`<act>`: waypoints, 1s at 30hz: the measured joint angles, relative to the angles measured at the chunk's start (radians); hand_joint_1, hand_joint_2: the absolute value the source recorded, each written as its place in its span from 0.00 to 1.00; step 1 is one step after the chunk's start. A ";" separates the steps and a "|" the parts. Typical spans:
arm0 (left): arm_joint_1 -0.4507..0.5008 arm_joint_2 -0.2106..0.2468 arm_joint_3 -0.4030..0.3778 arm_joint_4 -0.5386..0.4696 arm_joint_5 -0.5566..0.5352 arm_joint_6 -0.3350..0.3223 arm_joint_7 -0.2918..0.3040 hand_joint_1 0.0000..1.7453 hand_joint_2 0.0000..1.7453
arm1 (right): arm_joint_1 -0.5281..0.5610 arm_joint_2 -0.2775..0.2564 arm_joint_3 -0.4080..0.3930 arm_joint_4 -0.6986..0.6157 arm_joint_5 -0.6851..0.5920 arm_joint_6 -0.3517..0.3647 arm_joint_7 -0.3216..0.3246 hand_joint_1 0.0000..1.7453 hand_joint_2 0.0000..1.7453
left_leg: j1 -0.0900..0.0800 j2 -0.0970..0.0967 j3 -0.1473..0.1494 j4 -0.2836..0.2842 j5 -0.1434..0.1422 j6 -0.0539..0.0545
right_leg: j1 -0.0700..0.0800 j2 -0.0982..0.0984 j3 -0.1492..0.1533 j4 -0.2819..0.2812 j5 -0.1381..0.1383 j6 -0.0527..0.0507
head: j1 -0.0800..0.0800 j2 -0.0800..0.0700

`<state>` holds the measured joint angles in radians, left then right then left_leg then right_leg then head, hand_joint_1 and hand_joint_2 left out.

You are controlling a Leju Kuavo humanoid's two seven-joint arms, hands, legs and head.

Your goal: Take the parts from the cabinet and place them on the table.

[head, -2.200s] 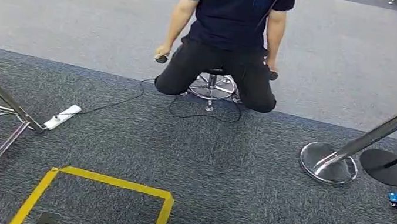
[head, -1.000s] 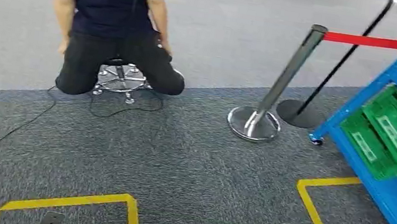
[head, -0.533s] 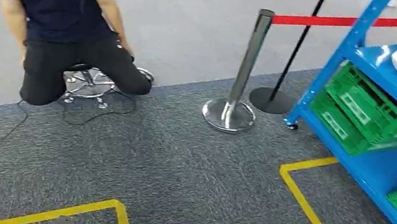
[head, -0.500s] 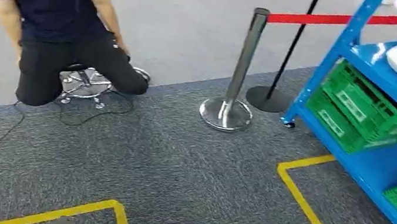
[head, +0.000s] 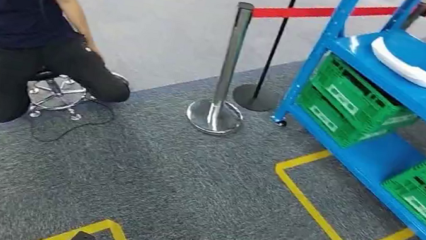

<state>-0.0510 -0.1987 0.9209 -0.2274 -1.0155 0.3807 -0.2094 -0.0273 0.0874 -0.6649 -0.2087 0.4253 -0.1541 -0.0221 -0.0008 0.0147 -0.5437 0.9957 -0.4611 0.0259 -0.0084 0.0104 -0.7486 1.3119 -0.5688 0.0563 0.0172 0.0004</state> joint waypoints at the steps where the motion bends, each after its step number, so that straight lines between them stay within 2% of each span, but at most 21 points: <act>1: 0.000 0.000 -0.002 0.000 0.000 0.000 0.000 0.00 0.00 | 0.001 0.000 -0.001 0.000 0.001 0.000 0.002 0.00 0.00 | -0.001 0.011 0.001 0.000 -0.001 0.001 | 0.000 -0.002 -0.008 0.024 0.000 -0.002 | 0.000 0.000; 2: -0.001 0.000 -0.003 0.000 -0.002 0.000 0.000 0.00 0.00 | 0.003 0.000 -0.001 0.000 0.002 0.000 0.003 0.00 0.00 | -0.002 0.019 0.002 0.000 -0.002 0.002 | 0.000 -0.002 0.008 0.001 0.021 -0.003 | 0.000 0.000; 4: -0.002 -0.001 -0.008 0.000 -0.003 0.000 0.000 0.00 0.00 | 0.005 0.000 -0.002 0.000 0.003 0.001 0.008 0.00 0.00 | -0.003 0.034 0.007 0.000 -0.005 0.000 | 0.002 -0.014 0.101 -0.161 0.099 -0.010 | 0.000 0.000; 5: -0.002 -0.002 -0.010 0.000 -0.005 0.000 0.000 0.00 0.00 | 0.003 0.000 -0.002 0.000 0.003 0.001 0.010 0.00 0.00 | -0.003 0.040 0.011 0.000 -0.008 -0.003 | 0.007 -0.044 0.150 -0.244 0.128 -0.016 | 0.000 0.000; 6: -0.002 -0.002 -0.011 0.000 -0.007 -0.001 0.002 0.00 0.00 | -0.002 0.001 -0.002 0.000 0.003 0.001 0.013 0.00 0.00 | -0.010 0.048 0.012 0.003 -0.011 -0.009 | 0.018 -0.076 0.168 -0.282 0.113 -0.018 | 0.000 0.000; 7: -0.002 -0.002 -0.012 0.000 -0.009 -0.003 0.005 0.00 0.00 | -0.007 0.002 -0.003 0.000 0.003 0.001 0.014 0.00 0.00 | -0.011 0.054 0.011 0.006 -0.012 -0.013 | 0.017 -0.064 0.173 -0.285 0.118 -0.025 | -0.001 0.000; 10: -0.006 -0.003 -0.018 0.001 -0.011 -0.005 0.007 0.00 0.00 | -0.002 0.002 -0.004 0.001 0.005 0.001 0.021 0.00 0.00 | -0.010 0.078 0.015 0.000 -0.012 -0.026 | 0.020 -0.039 0.165 -0.288 0.123 -0.036 | -0.003 0.000; 11: -0.008 -0.002 -0.022 0.001 -0.012 -0.005 0.008 0.00 0.00 | 0.000 0.007 -0.004 0.002 0.006 0.002 0.022 0.00 0.00 | -0.006 0.059 0.014 0.007 -0.022 -0.035 | 0.011 -0.032 0.170 -0.295 0.128 -0.044 | -0.003 0.000; 12: -0.009 -0.002 -0.023 0.001 -0.014 -0.005 0.008 0.00 0.00 | -0.001 0.007 -0.004 0.002 0.008 0.004 0.023 0.00 0.00 | -0.005 0.020 -0.002 0.043 -0.048 -0.041 | 0.009 -0.023 0.170 -0.297 0.130 -0.048 | -0.009 0.000; 13: -0.008 -0.002 -0.024 0.002 -0.016 -0.005 0.010 0.00 0.00 | -0.005 0.007 -0.005 0.002 0.009 0.005 0.023 0.00 0.00 | -0.004 0.007 -0.030 0.104 -0.082 -0.044 | 0.008 -0.016 0.168 -0.297 0.131 -0.050 | -0.009 0.000; 15: -0.004 0.000 -0.027 0.002 -0.024 -0.004 0.015 0.00 0.00 | -0.007 0.009 -0.005 0.002 0.010 0.006 0.023 0.00 0.00 | 0.000 -0.003 -0.109 0.263 -0.145 -0.049 | 0.008 0.005 0.166 -0.296 0.132 -0.053 | -0.011 0.000; 16: -0.002 0.000 -0.027 0.002 -0.026 -0.004 0.017 0.00 0.00 | -0.007 0.010 -0.005 0.002 0.011 0.007 0.024 0.00 0.00 | 0.001 -0.005 -0.134 0.303 -0.147 -0.050 | 0.008 0.016 0.167 -0.296 0.132 -0.053 | -0.012 0.000; 18: -0.001 0.000 -0.029 0.003 -0.036 -0.002 0.021 0.00 0.00 | -0.004 0.012 -0.004 0.002 0.012 0.008 0.024 0.00 0.00 | 0.003 -0.007 -0.115 0.241 -0.081 -0.051 | 0.005 0.037 0.168 -0.296 0.133 -0.051 | -0.011 0.000; 20: -0.002 0.001 -0.037 0.003 -0.045 -0.002 0.024 0.00 0.00 | -0.005 0.014 -0.004 0.002 0.013 0.012 0.027 0.00 0.00 | 0.010 -0.027 -0.040 0.082 0.006 -0.055 | -0.001 0.058 0.169 -0.296 0.135 -0.044 | -0.011 0.000; 21: -0.002 0.000 -0.039 0.003 -0.045 -0.002 0.024 0.00 0.00 | -0.005 0.013 -0.005 0.002 0.014 0.014 0.028 0.00 0.00 | 0.018 -0.062 -0.017 0.034 0.016 -0.060 | 0.000 0.066 0.166 -0.294 0.136 -0.037 | -0.013 0.000; 22: -0.004 -0.002 -0.042 0.005 -0.046 -0.001 0.024 0.00 0.00 | -0.008 0.013 -0.005 0.002 0.014 0.014 0.030 0.00 0.00 | 0.020 -0.078 -0.009 0.004 0.004 -0.053 | 0.003 0.078 0.156 -0.282 0.133 -0.030 | -0.016 0.000; 25: -0.005 -0.002 -0.050 0.005 -0.055 -0.001 0.024 0.00 0.00 | 0.002 0.014 -0.005 0.002 0.014 0.015 0.030 0.00 0.00 | 0.011 -0.059 -0.012 0.007 0.009 -0.030 | -0.005 0.097 0.141 -0.297 0.144 -0.010 | -0.015 0.000; 26: -0.006 -0.002 -0.053 0.005 -0.059 -0.001 0.024 0.00 0.00 | 0.005 0.013 -0.005 0.002 0.014 0.015 0.030 0.00 0.00 | 0.017 -0.047 -0.012 0.002 0.014 -0.022 | -0.006 0.097 0.141 -0.293 0.141 -0.006 | -0.018 0.000; 27: -0.007 -0.002 -0.056 0.005 -0.066 -0.001 0.024 0.00 0.00 | 0.007 0.015 -0.005 0.003 0.014 0.016 0.030 0.00 0.00 | 0.016 -0.042 -0.012 0.002 0.014 -0.016 | -0.001 0.051 0.131 -0.264 0.118 -0.005 | -0.011 0.000; 28: -0.005 -0.002 -0.060 0.005 -0.072 -0.001 0.024 0.00 0.00 | 0.004 0.016 -0.005 0.003 0.014 0.017 0.029 0.00 0.00 | 0.014 -0.033 -0.013 0.002 0.015 -0.009 | -0.001 0.023 0.102 -0.200 0.076 -0.002 | -0.003 0.000; 30: 0.003 -0.002 -0.066 0.006 -0.088 -0.003 0.024 0.00 0.00 | -0.002 0.016 -0.005 0.003 0.014 0.018 0.029 0.00 0.00 | 0.008 -0.008 -0.014 0.002 0.014 -0.007 | -0.001 0.002 0.029 -0.035 -0.002 0.000 | -0.005 0.000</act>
<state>-0.0479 -0.2003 0.8549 -0.2213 -1.1037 0.3780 -0.1854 -0.0288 0.1034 -0.6695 -0.2060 0.4395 -0.1366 0.0073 0.0069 0.0071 -0.5577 0.9981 -0.4469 0.0187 -0.0098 0.0126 -0.7196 1.2766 -0.5704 0.0561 0.0126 0.0004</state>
